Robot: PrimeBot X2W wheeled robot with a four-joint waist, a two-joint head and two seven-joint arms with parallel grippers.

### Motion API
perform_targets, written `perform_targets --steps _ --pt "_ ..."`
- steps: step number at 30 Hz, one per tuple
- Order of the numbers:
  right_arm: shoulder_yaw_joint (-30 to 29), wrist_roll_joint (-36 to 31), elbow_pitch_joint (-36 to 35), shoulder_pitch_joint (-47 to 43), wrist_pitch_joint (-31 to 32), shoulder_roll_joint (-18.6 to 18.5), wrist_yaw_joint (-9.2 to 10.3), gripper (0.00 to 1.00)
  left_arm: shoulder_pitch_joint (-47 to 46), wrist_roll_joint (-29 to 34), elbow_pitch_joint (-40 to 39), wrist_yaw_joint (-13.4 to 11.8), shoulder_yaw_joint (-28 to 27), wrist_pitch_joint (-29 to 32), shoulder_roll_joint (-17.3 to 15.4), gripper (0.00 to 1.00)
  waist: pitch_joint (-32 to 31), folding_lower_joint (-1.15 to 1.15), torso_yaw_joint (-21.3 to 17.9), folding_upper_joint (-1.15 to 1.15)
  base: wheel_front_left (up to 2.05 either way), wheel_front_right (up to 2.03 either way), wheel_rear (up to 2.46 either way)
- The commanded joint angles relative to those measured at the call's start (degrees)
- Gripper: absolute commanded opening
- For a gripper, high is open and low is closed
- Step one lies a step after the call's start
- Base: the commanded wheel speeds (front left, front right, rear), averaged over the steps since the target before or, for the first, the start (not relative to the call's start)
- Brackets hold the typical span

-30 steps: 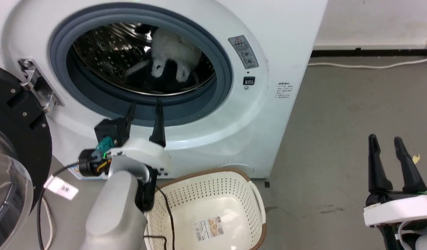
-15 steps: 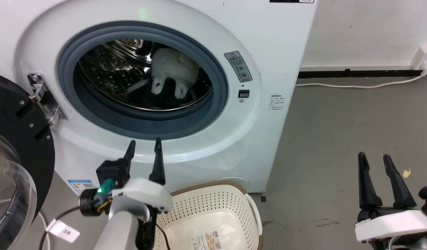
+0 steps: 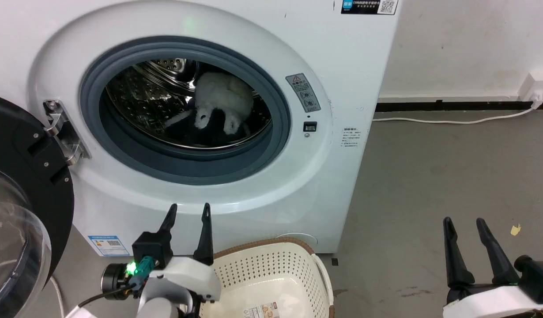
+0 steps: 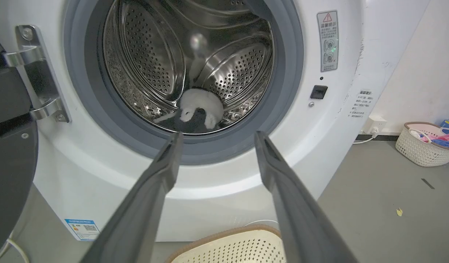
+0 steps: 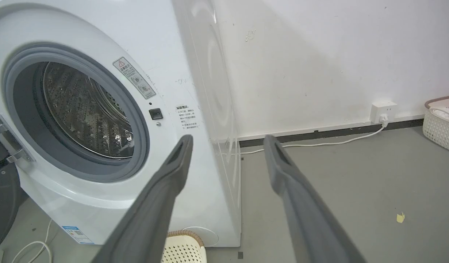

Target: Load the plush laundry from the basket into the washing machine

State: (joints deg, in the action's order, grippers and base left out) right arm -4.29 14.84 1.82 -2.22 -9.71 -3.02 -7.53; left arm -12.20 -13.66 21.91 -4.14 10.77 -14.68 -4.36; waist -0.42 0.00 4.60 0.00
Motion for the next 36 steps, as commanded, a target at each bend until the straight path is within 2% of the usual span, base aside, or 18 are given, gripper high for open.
perform_targets --steps 1,19,35,36 --pt "0.2 -0.5 0.3 -1.1 -0.3 0.1 0.04 1.0 1.3 0.4 -0.5 -0.4 0.3 -0.3 -0.3 1.0 0.0 0.0 0.0 0.0 0.0 0.0 0.0" --pt "1.5 -1.7 0.7 -2.7 0.2 0.1 0.04 1.0 3.4 0.7 -3.0 -0.3 1.4 0.1 -2.7 1.0 -0.2 0.0 0.3 0.0 0.0 0.0 0.0" --pt "2.3 -1.5 0.9 -2.9 1.1 0.1 0.04 1.0 3.6 0.0 -5.5 -1.5 1.2 0.3 -3.6 1.0 -0.1 0.0 0.5 0.0 0.0 0.0 0.0" --pt "2.3 -1.4 0.7 -2.1 1.0 0.0 0.0 0.0 2.9 0.0 -5.2 -1.3 1.3 0.3 -3.4 0.0 -0.1 0.0 0.5 0.0 0.0 0.0 0.0"
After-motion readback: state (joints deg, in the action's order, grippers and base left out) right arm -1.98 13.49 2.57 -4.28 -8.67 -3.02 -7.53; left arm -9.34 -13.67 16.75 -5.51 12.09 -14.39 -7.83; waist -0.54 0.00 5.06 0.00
